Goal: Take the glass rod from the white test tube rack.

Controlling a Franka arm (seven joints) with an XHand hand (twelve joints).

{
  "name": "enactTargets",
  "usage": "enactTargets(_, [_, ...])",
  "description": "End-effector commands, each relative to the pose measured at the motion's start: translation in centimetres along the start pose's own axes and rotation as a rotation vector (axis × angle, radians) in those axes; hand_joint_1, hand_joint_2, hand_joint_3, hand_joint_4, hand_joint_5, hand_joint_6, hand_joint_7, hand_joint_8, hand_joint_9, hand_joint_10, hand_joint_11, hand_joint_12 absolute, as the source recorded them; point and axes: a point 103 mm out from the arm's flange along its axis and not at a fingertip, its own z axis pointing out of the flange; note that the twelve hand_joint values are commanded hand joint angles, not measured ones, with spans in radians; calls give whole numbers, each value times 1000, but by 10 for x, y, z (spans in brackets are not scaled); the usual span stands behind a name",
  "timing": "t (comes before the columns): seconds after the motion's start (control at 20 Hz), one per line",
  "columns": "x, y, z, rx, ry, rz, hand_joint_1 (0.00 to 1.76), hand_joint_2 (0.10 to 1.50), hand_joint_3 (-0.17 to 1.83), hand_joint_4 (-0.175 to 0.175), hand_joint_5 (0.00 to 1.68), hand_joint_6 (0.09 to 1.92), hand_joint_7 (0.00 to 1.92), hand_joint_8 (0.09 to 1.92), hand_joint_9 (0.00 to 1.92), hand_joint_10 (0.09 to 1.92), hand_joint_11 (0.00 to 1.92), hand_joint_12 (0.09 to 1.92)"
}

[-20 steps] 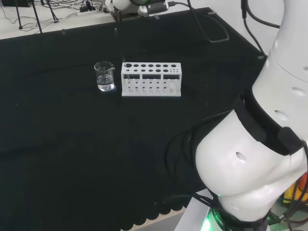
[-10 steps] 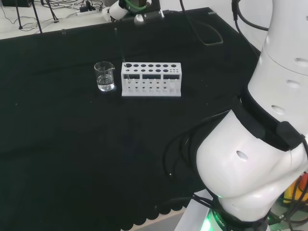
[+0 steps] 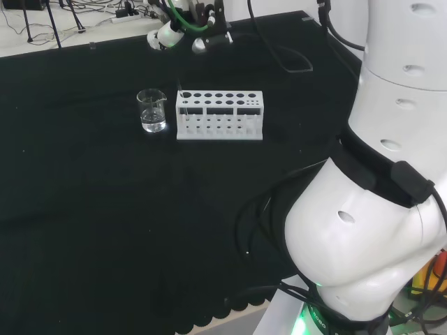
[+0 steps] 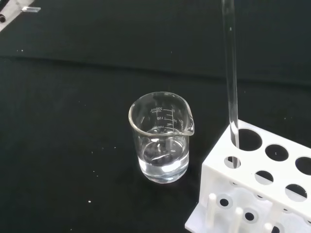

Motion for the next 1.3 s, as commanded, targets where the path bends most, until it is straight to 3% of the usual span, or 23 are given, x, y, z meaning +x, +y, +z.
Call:
enactTargets(0.05, [-7,17,11,16,-32,-15,635,887,636,-137,105,87,196,935,351,924,0,1440])
enactTargets(0.5, [-27,30,26,81,-74,20,610,909,632,-137,119,87,237,946,389,921,0,1459])
enactTargets(0.9, [-44,31,32,103,-80,56,591,928,620,-144,162,87,303,959,470,912,24,1476])
enactTargets(1.3, [-44,36,42,111,-60,40,584,952,603,-160,246,87,501,970,660,898,154,1442])
